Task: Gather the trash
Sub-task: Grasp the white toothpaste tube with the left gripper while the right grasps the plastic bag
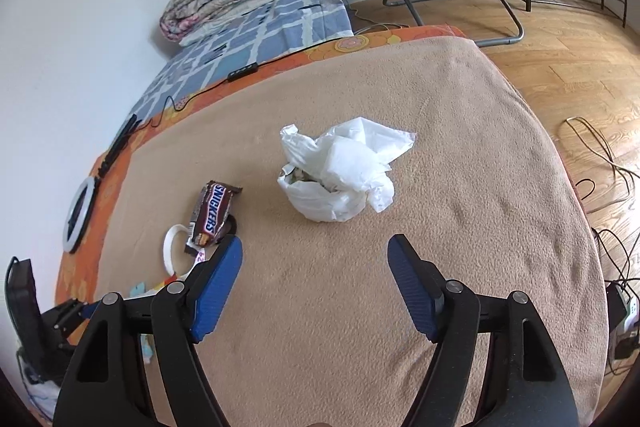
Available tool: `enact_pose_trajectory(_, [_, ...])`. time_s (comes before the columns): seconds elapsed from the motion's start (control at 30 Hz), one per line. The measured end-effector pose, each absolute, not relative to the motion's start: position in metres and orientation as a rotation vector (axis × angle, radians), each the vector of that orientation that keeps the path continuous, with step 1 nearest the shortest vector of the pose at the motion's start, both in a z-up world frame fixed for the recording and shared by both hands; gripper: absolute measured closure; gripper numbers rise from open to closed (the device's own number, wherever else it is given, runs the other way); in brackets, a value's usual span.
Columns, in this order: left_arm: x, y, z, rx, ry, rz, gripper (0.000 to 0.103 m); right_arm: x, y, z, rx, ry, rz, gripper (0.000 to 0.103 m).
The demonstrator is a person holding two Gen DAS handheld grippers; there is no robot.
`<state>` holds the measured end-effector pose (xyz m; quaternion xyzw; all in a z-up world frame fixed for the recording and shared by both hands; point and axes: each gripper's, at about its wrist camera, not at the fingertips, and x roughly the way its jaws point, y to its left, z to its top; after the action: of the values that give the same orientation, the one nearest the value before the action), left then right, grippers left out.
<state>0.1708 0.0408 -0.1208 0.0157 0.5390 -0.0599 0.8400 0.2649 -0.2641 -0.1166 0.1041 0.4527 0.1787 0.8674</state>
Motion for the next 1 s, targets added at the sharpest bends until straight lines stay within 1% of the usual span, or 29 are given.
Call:
enact_pose_trajectory(0.1, [0.174, 0.042, -0.125, 0.032, 1.142, -0.124, 0.031, 0.274, -0.257, -0.120, 0.188, 0.946, 0.367, 0.024])
enact_pose_trajectory(0.33, [0.179, 0.041, -0.129, 0.031, 1.146, -0.129, 0.031, 0.299, -0.241, -0.135, 0.183, 0.971, 0.346, 0.024])
enact_pose_trajectory(0.4, [0.179, 0.041, -0.130, 0.035, 1.144, -0.125, 0.033, 0.304, -0.236, -0.138, 0.169, 0.974, 0.337, 0.024])
enact_pose_trajectory(0.47, [0.180, 0.042, -0.131, 0.046, 1.143, -0.116, 0.040, 0.309, -0.231, -0.141, 0.162, 0.978, 0.330, 0.024])
enact_pose_trajectory(0.6, [0.180, 0.048, -0.132, 0.015, 1.139, -0.118, 0.049, 0.317, -0.224, -0.150, 0.153, 0.992, 0.308, 0.024])
enact_pose_trajectory(0.63, [0.180, 0.050, -0.131, 0.005, 1.137, -0.119, 0.055, 0.319, -0.223, -0.153, 0.155, 1.000, 0.303, 0.024])
enact_pose_trajectory(0.67, [0.180, 0.052, -0.130, -0.007, 1.136, -0.123, 0.064, 0.321, -0.223, -0.156, 0.160, 1.007, 0.300, 0.024])
enact_pose_trajectory(0.7, [0.180, 0.053, -0.128, -0.021, 1.136, -0.132, 0.069, 0.321, -0.223, -0.158, 0.168, 1.012, 0.296, 0.024])
enact_pose_trajectory(0.77, [0.178, 0.054, -0.126, -0.038, 1.137, -0.144, 0.088, 0.324, -0.226, -0.161, 0.187, 1.019, 0.292, 0.024])
enact_pose_trajectory(0.83, [0.177, 0.052, -0.125, -0.028, 1.130, -0.145, 0.089, 0.326, -0.228, -0.161, 0.204, 1.014, 0.289, 0.024])
enact_pose_trajectory(0.93, [0.174, 0.050, -0.124, -0.028, 1.125, -0.144, 0.095, 0.331, -0.232, -0.160, 0.224, 0.999, 0.283, 0.024])
enact_pose_trajectory(1.0, [0.174, 0.050, -0.122, -0.043, 1.123, -0.144, 0.095, 0.334, -0.234, -0.160, 0.238, 0.992, 0.278, 0.024])
